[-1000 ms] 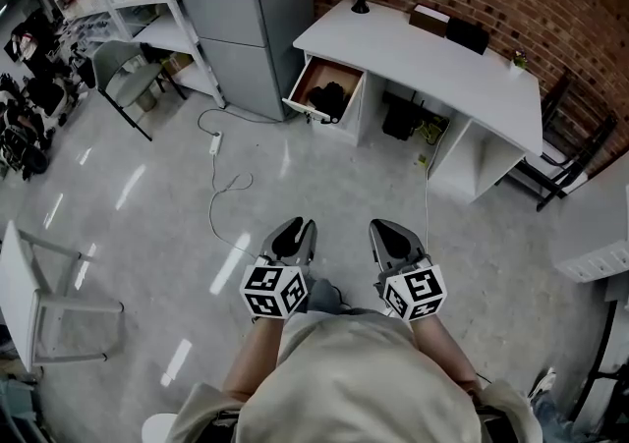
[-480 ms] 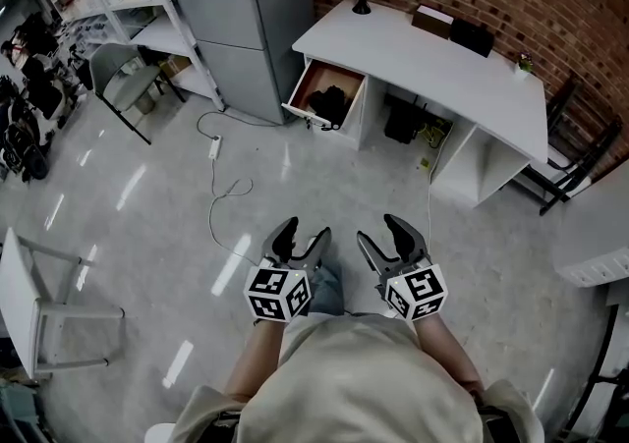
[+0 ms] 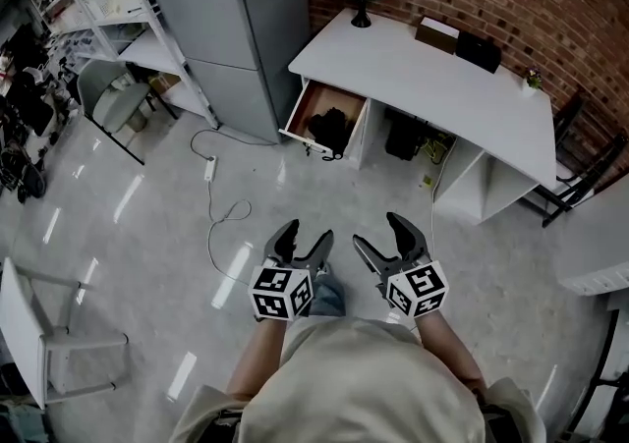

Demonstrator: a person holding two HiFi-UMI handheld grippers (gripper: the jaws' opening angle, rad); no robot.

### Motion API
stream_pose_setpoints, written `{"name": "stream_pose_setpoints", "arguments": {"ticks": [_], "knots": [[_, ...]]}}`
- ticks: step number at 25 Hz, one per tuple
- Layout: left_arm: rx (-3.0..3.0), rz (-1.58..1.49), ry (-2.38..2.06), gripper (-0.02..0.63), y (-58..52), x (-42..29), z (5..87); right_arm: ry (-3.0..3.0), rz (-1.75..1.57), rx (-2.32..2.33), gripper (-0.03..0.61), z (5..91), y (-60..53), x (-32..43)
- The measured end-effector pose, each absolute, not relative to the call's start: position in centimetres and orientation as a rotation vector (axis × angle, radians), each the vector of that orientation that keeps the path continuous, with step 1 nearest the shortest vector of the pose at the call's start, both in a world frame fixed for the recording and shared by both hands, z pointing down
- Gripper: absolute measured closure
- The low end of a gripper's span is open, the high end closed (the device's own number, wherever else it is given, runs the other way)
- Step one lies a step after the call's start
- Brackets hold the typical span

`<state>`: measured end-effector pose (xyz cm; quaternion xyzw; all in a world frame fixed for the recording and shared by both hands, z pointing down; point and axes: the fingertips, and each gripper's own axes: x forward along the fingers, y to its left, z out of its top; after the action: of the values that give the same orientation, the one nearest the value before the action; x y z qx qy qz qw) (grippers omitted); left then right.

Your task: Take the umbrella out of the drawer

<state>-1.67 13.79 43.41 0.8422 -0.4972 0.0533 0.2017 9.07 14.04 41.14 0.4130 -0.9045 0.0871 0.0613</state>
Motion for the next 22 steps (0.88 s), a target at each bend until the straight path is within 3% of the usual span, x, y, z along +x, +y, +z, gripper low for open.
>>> {"name": "stream_pose_setpoints", "arguments": {"ticks": [22], "knots": [[2.354,0.224,-1.291,0.316,-10.0,-10.2,45.5,-2.602,0.292,1.382,0.239,42.7,-10.5,1.6]]}}
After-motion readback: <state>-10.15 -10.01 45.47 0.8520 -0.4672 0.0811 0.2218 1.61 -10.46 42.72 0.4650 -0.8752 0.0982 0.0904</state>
